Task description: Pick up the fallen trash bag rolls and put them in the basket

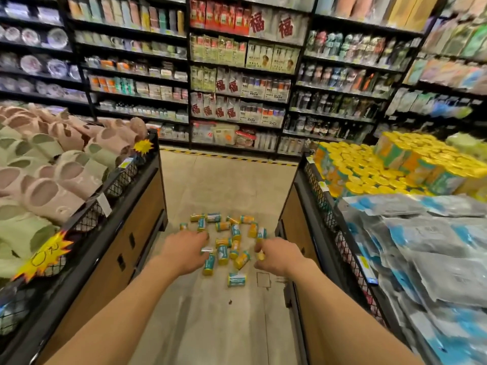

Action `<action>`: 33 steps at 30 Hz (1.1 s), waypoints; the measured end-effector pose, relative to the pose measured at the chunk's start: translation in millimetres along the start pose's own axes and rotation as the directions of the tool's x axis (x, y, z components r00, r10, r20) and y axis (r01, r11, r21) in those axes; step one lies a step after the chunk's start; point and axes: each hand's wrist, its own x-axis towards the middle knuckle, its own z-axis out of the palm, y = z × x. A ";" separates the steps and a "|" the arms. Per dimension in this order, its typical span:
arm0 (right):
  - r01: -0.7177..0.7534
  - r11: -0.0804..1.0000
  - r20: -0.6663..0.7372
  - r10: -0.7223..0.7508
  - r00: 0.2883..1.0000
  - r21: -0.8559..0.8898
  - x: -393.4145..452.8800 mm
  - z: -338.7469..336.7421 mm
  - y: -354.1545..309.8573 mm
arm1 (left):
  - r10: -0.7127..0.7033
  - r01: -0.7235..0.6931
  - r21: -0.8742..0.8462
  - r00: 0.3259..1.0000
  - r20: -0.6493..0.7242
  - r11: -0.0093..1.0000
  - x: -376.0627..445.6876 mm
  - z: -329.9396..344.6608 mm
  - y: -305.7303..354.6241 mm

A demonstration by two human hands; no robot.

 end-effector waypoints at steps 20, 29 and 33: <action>0.042 0.995 0.065 -0.048 0.997 0.089 288.6 -61.4 86.6 | -0.098 0.108 -0.083 0.989 0.114 0.991 284.8 0.5 -51.7; 0.071 0.988 0.239 -0.103 0.966 0.140 432.0 -43.5 152.9 | -0.261 0.368 -0.307 0.904 0.338 0.878 422.9 59.7 -61.3; 0.061 0.986 0.298 -0.106 0.949 0.157 479.9 -6.6 165.2 | -0.274 0.412 -0.347 0.883 0.382 0.843 459.7 105.0 -69.5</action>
